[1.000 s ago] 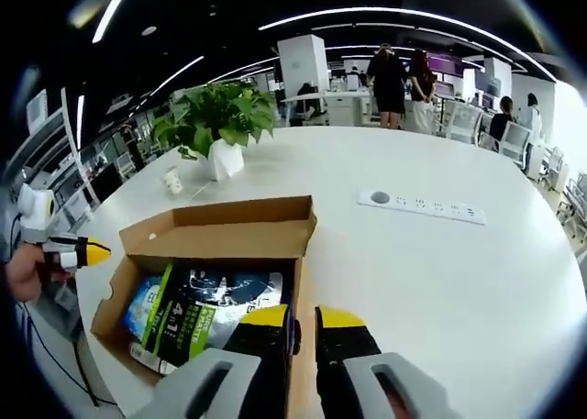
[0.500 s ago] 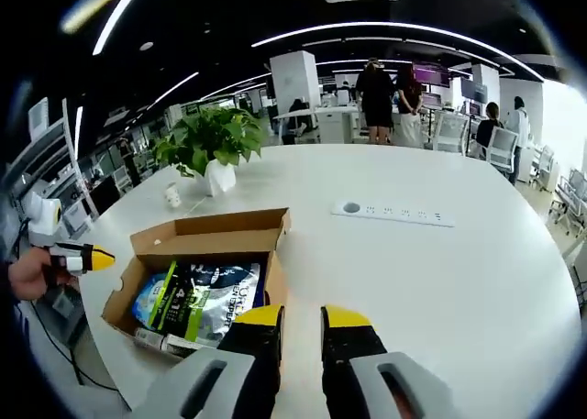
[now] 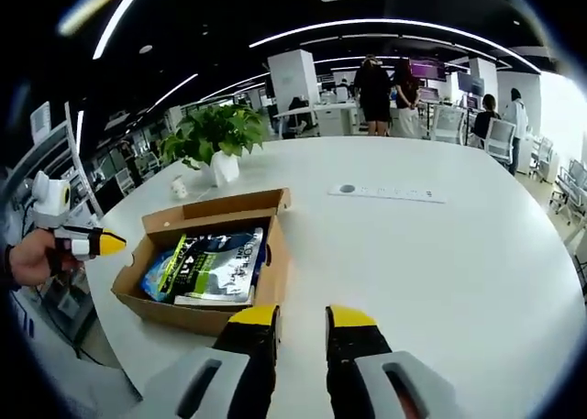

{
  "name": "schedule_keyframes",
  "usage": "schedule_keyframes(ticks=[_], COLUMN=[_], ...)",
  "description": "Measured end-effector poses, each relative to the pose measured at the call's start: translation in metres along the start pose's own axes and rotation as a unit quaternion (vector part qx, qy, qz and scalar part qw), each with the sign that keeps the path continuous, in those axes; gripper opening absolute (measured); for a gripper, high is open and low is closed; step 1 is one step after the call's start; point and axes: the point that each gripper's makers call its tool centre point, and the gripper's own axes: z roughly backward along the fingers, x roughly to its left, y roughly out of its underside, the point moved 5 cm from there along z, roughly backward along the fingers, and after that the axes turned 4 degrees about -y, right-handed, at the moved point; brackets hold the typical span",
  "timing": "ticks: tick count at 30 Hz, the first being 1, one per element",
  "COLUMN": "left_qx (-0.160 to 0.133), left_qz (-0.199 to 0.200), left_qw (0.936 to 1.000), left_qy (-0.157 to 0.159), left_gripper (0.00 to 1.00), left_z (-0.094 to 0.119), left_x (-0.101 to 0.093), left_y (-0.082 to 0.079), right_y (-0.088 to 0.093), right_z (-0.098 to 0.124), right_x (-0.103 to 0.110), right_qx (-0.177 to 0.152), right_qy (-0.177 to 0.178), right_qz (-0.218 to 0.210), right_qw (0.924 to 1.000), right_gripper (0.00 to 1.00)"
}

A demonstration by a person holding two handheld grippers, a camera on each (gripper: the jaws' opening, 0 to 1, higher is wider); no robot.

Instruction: Operate the shoe box by opening the lid, removing the specified soft item, and placing it in the target area until the item is outside and the box remains undamaged.

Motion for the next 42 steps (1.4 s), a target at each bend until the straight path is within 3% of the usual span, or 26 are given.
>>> schedule_keyframes(ticks=[18,42], left_qx=[0.029,0.063], left_qz=[-0.010,0.017], left_qw=[0.9984,0.9950], left_qy=[0.048,0.076], left_gripper=[0.21,0.25], left_z=[-0.009,-0.038], left_x=[-0.030,-0.038], left_y=[0.009,0.022], right_y=[0.009,0.037], right_z=[0.013,0.021], right_x=[0.024,0.055], right_qx=[-0.020,0.000], right_qy=[-0.033,-0.069], right_qz=[-0.022,-0.013], right_qw=[0.9990,0.9975], right_gripper=[0.23,0.33])
